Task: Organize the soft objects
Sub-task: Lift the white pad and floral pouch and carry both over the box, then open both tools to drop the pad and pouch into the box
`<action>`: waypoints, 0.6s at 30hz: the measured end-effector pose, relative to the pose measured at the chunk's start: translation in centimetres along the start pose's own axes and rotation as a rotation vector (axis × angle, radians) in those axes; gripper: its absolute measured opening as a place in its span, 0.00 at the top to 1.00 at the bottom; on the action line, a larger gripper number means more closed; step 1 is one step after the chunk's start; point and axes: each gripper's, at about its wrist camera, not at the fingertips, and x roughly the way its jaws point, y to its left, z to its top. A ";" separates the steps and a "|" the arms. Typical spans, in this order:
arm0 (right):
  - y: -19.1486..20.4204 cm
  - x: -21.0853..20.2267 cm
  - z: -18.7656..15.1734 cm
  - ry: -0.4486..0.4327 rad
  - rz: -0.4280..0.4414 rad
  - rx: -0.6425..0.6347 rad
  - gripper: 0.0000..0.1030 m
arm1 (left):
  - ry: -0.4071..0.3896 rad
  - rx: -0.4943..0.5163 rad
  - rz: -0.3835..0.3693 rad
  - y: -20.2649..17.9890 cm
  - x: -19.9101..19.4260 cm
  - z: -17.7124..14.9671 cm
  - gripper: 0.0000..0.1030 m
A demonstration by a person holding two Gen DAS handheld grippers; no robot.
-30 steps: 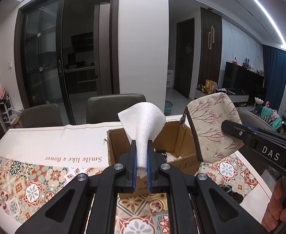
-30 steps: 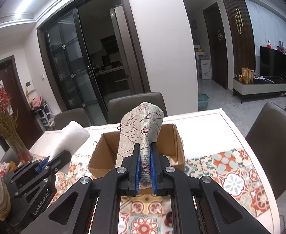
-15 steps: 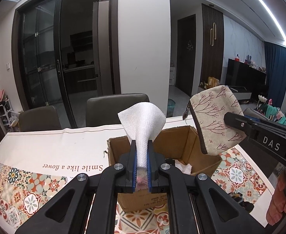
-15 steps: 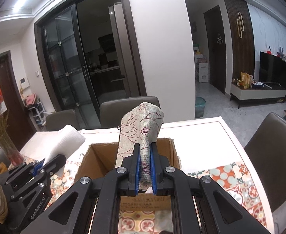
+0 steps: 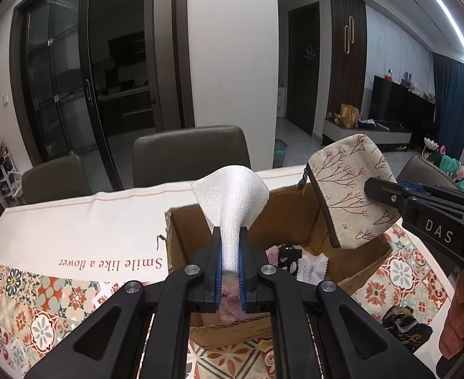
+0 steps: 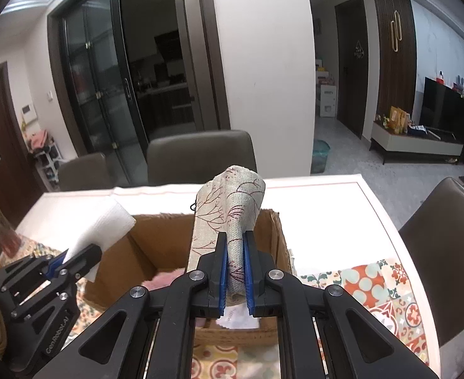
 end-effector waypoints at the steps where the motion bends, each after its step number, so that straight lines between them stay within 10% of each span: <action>1: -0.1 0.4 -0.1 0.012 -0.002 -0.003 0.90 | 0.007 -0.002 0.002 0.0 0.3 -0.1 0.91; 18: 0.3 5.3 -2.4 0.181 -0.009 -0.047 0.89 | 0.161 0.001 -0.010 0.2 5.2 -3.1 0.90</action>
